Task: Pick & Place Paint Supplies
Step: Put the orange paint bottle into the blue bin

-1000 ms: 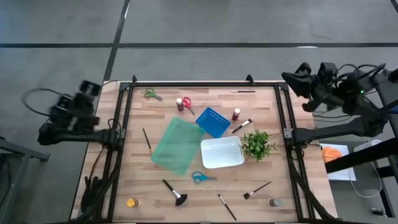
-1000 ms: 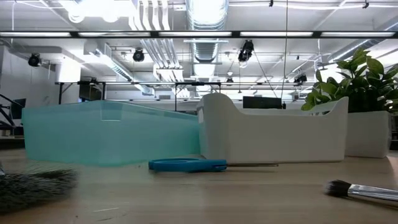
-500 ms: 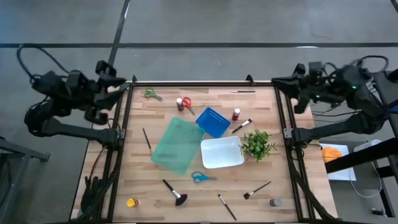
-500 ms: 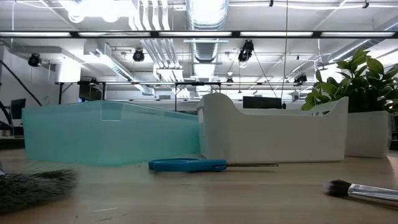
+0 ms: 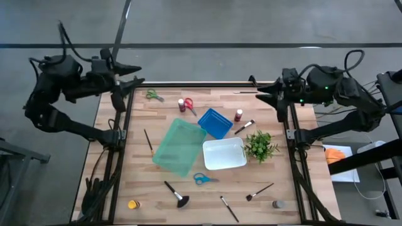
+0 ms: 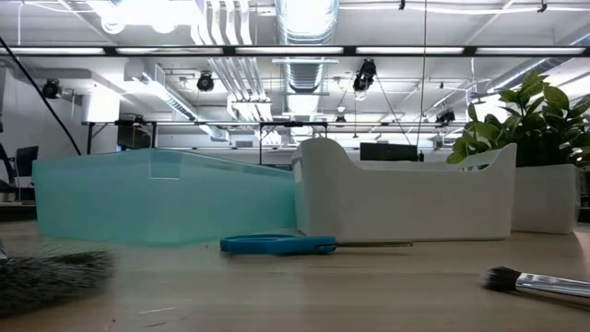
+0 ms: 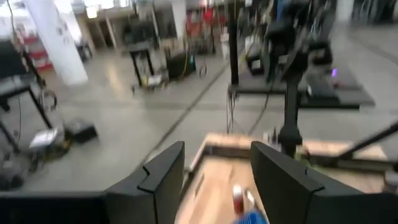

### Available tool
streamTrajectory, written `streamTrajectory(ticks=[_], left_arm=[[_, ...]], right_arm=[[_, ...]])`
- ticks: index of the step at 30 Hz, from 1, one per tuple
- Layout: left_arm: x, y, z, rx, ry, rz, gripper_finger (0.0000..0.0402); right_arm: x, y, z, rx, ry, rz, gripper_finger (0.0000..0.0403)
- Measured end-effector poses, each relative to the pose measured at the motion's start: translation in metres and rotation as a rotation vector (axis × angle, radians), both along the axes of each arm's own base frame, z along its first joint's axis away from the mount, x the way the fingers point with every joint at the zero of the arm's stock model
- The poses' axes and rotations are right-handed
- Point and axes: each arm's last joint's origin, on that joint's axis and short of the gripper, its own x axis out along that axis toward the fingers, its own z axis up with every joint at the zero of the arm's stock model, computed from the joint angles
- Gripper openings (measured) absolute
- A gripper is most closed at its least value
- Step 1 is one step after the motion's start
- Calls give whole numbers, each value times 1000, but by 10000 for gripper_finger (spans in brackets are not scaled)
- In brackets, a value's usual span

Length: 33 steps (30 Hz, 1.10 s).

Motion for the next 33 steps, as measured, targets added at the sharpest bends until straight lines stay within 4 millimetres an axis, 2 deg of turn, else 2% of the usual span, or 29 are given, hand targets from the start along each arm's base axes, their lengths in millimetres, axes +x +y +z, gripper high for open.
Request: streamTrajectory(ticks=[4,8,13,18,21,23,28,33], left_arm=[[-9,0,1,-44,76,36,194],[-15,0,5,-22,87,29,194],[-12,0,16,150,50,4,194],[1,1,27,344,12,-5,194],[7,1,32,457,4,0,194],[9,2,35,486,-9,24,194],[13,4,39,455,16,99,194],[21,6,32,382,90,152,194]], right_arm=[[8,0,3,-51,102,26,210],[9,0,14,-79,181,46,230],[22,-4,30,-124,218,0,233],[33,-14,47,-137,218,-92,233],[39,-22,49,-119,267,-137,233],[46,-28,47,-97,325,-149,233],[62,-43,22,-6,508,-77,233],[85,-57,-2,-46,622,-3,233]])
